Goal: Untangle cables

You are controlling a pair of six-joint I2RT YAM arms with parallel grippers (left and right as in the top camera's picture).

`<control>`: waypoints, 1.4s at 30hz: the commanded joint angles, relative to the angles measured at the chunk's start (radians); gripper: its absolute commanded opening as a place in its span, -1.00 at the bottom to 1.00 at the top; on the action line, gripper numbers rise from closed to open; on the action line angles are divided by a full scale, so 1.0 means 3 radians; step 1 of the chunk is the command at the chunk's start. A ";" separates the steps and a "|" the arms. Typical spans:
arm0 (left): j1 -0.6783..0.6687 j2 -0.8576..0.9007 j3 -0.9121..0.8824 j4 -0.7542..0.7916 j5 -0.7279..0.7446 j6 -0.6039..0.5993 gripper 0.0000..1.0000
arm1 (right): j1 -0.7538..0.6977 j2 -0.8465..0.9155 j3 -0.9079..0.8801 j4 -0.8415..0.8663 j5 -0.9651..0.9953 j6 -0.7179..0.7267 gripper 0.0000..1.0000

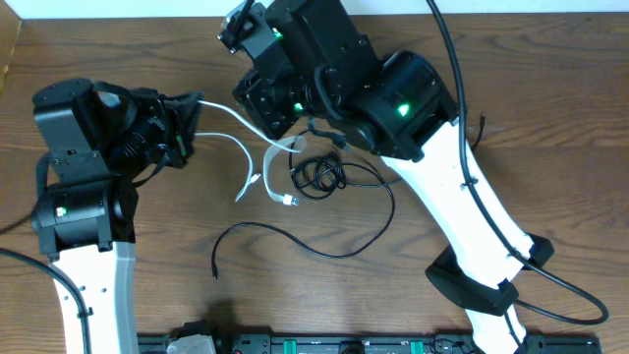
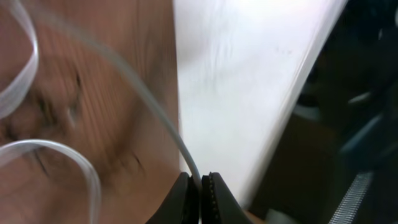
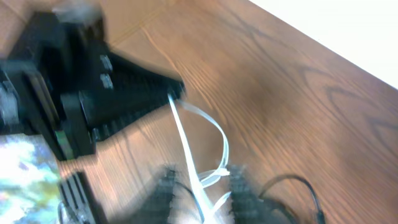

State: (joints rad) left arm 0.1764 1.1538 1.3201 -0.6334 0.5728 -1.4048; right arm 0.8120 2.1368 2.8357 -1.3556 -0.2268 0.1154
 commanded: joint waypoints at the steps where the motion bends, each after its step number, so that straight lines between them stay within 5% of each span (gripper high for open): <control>1: 0.0013 0.0008 0.0028 0.0083 -0.0685 0.1628 -0.85 | -0.0123 -0.0092 0.0013 -0.0112 0.0051 0.0011 0.28; 2: 0.0013 0.0008 0.0028 0.0121 -0.0693 0.1818 -0.85 | -0.0149 -0.0092 0.0013 -0.0155 0.0050 0.0011 0.54; 6: 0.0013 0.0014 0.0145 0.0161 -0.0710 0.2421 -0.85 | -0.0230 -0.0092 0.0013 -0.0317 0.0050 0.0013 0.98; 12: 0.0013 0.0104 0.0628 0.0010 -0.1233 0.2740 -0.85 | -0.0263 -0.0092 0.0013 -0.0546 0.0048 0.0011 0.99; 20: 0.0061 0.0226 0.0806 -0.0477 -0.2331 0.2655 -0.85 | -0.0263 -0.0090 0.0011 -0.0762 0.0048 0.0011 0.99; 34: 0.1340 0.0745 0.0806 -0.0567 -0.2763 0.2436 -0.85 | -0.0243 -0.0090 -0.0017 -0.1142 0.0036 0.0009 0.99; 42: 0.1619 0.1270 0.0805 -0.0576 -0.2945 0.2434 -0.85 | -0.0122 -0.0090 -0.0017 -0.1141 0.0036 0.0009 0.98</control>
State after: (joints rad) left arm 0.6487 1.4723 1.5543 -0.8047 -0.2489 -0.6624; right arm 0.7544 2.1365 2.8353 -1.6943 -0.2123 0.1215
